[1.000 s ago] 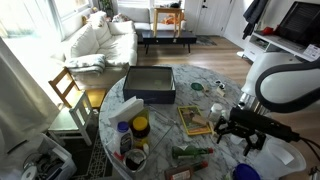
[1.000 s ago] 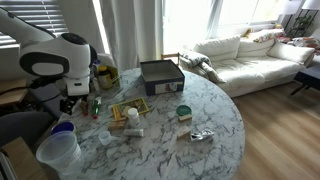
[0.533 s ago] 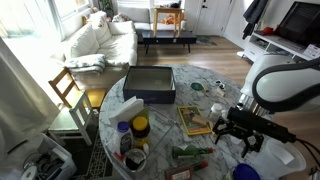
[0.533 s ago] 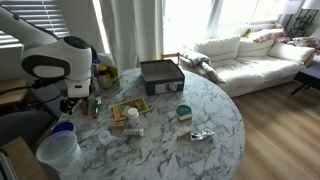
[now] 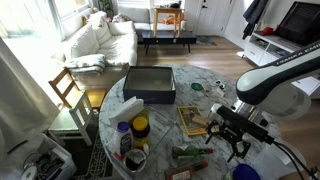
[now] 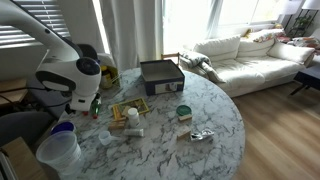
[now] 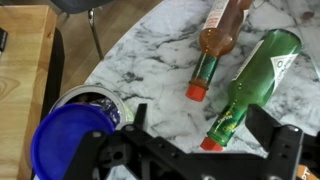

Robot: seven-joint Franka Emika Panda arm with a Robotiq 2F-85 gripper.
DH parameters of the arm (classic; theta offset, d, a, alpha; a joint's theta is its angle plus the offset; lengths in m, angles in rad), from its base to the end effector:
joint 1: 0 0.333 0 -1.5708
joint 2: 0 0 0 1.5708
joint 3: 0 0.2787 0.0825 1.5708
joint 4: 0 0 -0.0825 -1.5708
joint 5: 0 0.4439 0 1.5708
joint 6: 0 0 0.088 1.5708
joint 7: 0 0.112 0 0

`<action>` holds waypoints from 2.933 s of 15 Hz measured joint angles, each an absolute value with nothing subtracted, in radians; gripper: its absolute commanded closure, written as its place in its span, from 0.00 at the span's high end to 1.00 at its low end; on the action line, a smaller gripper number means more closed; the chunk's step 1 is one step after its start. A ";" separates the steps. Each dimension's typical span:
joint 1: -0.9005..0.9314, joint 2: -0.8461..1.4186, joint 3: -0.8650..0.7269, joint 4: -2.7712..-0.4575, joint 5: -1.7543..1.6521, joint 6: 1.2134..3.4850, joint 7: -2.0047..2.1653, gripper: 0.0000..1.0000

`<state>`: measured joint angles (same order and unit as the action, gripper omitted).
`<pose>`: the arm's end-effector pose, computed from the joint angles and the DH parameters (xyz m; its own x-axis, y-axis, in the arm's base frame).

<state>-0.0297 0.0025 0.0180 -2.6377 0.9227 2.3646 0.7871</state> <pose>0.4287 0.0076 0.1332 -0.0005 -0.8289 -0.5594 -0.9998 -0.0118 0.0185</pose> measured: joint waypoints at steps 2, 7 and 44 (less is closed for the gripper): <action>-0.030 0.040 0.018 -2.621 1.016 2.385 0.760 1.00; -0.030 0.120 0.012 -2.591 1.159 2.437 0.717 1.00; -0.026 0.262 -0.059 -2.518 1.367 2.555 0.741 0.06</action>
